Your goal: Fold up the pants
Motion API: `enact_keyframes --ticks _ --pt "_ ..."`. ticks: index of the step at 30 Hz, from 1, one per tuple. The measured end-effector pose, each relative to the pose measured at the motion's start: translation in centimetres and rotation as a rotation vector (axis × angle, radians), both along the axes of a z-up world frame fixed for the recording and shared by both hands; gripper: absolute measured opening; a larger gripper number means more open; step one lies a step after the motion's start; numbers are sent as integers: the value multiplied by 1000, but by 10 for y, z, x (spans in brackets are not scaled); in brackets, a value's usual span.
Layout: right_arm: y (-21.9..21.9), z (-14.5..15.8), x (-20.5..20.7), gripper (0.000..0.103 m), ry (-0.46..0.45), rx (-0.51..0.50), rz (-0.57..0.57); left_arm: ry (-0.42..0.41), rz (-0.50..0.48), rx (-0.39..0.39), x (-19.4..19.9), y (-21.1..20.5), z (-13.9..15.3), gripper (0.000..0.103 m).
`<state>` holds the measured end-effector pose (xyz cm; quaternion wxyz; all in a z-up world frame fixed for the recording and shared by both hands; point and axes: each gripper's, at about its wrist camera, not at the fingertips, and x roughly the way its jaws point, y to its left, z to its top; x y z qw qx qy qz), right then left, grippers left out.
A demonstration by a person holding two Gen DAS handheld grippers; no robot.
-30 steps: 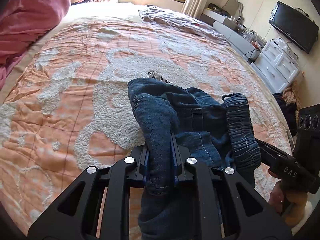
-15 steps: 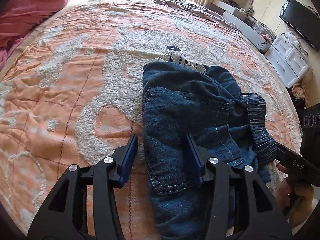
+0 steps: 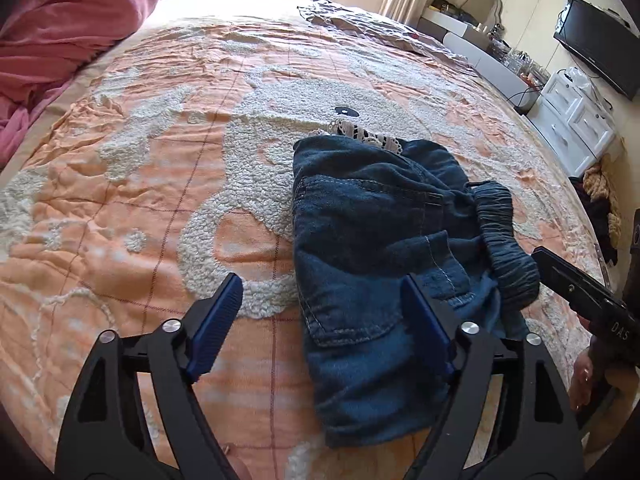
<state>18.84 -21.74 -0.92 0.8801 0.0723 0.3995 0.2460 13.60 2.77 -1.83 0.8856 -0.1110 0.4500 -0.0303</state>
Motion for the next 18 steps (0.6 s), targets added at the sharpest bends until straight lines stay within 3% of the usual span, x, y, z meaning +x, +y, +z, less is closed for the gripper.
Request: enact_keyframes --ticks 3,10,18 --pt "-5 6 -19 93 -39 -28 -10 -7 -16 -4 -22 -5 7 93" --pt "-9 3 -60 98 -89 -123 -43 -10 -18 25 -71 -16 6 93" --pt "2 -3 -89 98 -92 -180 -16 4 15 51 -93 -18 -5 94"
